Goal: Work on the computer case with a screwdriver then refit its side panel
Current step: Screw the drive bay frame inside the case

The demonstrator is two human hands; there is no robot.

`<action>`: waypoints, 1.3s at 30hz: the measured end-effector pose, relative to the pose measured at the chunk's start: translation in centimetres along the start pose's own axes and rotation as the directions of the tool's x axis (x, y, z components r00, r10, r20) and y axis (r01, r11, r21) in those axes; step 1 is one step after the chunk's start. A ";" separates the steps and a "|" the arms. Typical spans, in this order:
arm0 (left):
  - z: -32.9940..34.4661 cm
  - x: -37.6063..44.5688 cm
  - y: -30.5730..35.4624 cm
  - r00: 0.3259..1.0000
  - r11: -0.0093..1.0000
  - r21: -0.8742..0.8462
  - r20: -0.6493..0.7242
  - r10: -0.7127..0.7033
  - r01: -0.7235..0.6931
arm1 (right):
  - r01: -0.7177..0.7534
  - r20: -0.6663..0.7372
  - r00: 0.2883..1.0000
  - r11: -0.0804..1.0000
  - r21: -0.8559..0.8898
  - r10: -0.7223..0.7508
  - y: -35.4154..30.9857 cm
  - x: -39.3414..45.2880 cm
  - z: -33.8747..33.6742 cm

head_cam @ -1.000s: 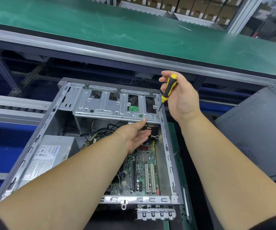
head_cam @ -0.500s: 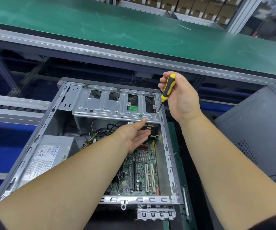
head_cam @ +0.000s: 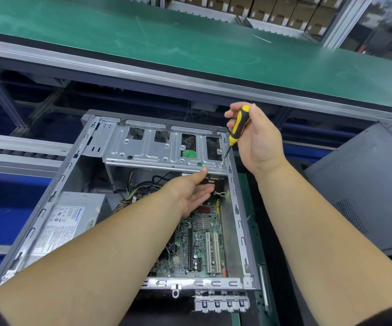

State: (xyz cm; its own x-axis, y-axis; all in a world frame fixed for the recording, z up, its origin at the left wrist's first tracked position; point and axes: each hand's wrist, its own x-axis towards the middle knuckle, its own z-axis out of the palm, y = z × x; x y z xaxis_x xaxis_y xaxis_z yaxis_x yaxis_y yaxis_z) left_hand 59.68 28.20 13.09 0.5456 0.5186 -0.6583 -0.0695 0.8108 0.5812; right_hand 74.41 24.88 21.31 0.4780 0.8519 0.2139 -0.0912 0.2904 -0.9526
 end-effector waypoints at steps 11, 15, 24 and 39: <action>0.0 0.1 0.0 1.000 1.000 0.002 -0.008 -0.003 0.003 | -0.005 0.015 1.000 0.998 0.057 0.004 0.2 0.1 -0.1; 0.0 0.1 0.0 1.000 1.000 0.004 -0.006 -0.002 0.002 | 0.008 0.005 1.000 1.000 0.030 -0.008 0.2 0.1 -0.4; 0.1 0.0 0.0 1.000 1.000 0.002 -0.009 -0.005 0.005 | 0.009 0.058 0.998 1.000 -0.017 -0.008 -0.1 0.2 0.0; 0.3 -0.7 0.3 0.999 0.998 0.056 -0.020 -0.037 0.039 | 0.099 -0.025 0.988 0.747 -0.658 -0.154 -1.7 -0.8 0.2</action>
State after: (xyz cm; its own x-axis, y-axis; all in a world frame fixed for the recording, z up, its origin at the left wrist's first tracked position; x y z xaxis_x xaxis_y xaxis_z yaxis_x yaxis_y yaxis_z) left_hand 59.52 28.00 13.86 0.5309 0.4933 -0.6891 -0.0018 0.8138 0.5812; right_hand 74.02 23.77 22.84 0.5083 0.7859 0.3523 0.5541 0.0148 -0.8323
